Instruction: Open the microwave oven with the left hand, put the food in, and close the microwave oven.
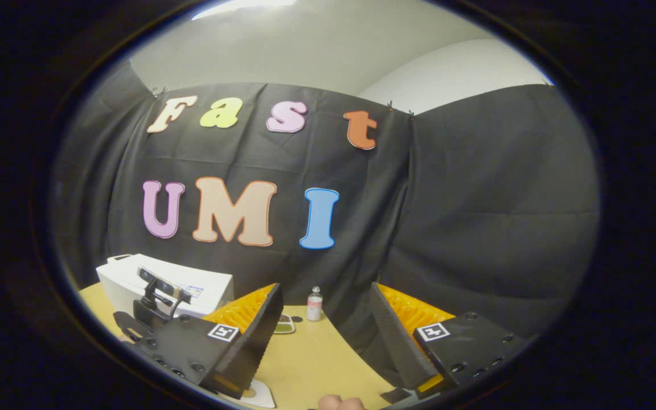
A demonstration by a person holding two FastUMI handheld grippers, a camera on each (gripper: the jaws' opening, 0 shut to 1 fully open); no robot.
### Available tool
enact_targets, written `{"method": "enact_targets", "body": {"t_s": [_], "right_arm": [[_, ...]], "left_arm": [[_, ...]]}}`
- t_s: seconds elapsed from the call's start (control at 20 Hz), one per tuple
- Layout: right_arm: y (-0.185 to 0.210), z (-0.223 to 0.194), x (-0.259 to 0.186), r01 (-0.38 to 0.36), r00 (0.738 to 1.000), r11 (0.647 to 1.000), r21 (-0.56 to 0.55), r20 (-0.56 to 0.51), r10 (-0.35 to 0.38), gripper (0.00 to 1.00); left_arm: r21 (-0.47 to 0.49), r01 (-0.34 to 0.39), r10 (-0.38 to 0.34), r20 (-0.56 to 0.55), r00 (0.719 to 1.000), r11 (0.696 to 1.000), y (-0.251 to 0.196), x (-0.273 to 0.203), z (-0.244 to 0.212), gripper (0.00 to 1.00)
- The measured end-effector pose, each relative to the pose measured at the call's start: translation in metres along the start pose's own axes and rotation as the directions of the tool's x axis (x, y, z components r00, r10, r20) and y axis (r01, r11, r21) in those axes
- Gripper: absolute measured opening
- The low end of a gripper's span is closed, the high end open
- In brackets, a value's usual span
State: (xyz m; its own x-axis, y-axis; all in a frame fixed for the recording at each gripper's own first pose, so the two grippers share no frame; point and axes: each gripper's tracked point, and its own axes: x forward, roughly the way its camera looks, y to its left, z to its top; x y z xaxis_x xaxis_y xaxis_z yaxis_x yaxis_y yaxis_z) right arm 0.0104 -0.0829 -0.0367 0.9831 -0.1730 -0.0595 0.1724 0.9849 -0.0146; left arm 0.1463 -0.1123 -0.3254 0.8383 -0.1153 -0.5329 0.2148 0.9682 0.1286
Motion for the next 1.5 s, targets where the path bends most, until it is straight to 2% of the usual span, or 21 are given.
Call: {"method": "enact_targets", "body": {"t_s": [0.45,0.55,0.6,0.75,0.85,1.1,1.2,1.3,1.35,1.4,1.5], "right_arm": [[0.012,-0.001,-0.003,-0.037,0.999,0.999,0.006,-0.002,0.037,0.97],[0.011,0.000,-0.003,-0.040,0.999,0.999,0.003,0.004,0.040,0.97],[0.010,0.000,-0.003,-0.039,0.999,0.999,-0.004,0.005,0.039,0.97],[0.003,-0.004,-0.002,-0.020,1.000,1.000,-0.011,0.002,0.020,0.97],[0.011,-0.012,0.001,-0.042,0.999,0.999,0.012,-0.022,0.042,0.97],[0.036,-0.013,0.006,-0.116,0.993,0.993,0.003,-0.032,0.116,0.97],[0.049,-0.018,0.004,-0.153,0.987,0.988,-0.005,-0.039,0.153,0.97],[0.061,-0.021,0.003,-0.185,0.982,0.983,-0.016,-0.047,0.184,0.97],[0.068,-0.022,0.002,-0.201,0.978,0.979,-0.017,-0.052,0.200,0.97],[0.075,-0.024,0.001,-0.219,0.974,0.976,-0.019,-0.059,0.218,0.97],[0.089,-0.029,0.000,-0.257,0.965,0.966,-0.025,-0.069,0.255,0.97]], "left_arm": [[-0.024,0.065,-0.064,0.022,0.998,0.998,-0.003,-0.004,-0.003,0.11],[-0.039,0.077,-0.077,-0.013,0.997,0.996,-0.004,-0.008,-0.009,0.10],[-0.065,0.071,-0.073,-0.036,0.997,0.995,-0.004,-0.021,-0.018,0.10],[-0.057,0.079,-0.077,0.037,0.996,0.995,0.000,-0.059,-0.034,0.09],[-0.058,0.090,-0.087,0.060,0.994,0.994,0.006,-0.080,-0.045,0.08],[-0.082,0.091,-0.091,0.005,0.996,0.992,0.021,-0.119,-0.071,0.12],[-0.083,0.059,-0.060,-0.010,0.998,0.995,0.035,-0.134,-0.084,0.19],[-0.101,0.002,-0.003,-0.010,1.000,0.995,0.056,-0.150,-0.091,0.30],[-0.105,-0.030,0.028,-0.017,0.999,0.994,0.068,-0.157,-0.097,0.50],[-0.103,-0.063,0.060,-0.030,0.998,0.993,0.081,-0.164,-0.102,0.59],[-0.125,-0.089,0.086,-0.031,0.996,0.988,0.099,-0.178,-0.106,0.94]]}}
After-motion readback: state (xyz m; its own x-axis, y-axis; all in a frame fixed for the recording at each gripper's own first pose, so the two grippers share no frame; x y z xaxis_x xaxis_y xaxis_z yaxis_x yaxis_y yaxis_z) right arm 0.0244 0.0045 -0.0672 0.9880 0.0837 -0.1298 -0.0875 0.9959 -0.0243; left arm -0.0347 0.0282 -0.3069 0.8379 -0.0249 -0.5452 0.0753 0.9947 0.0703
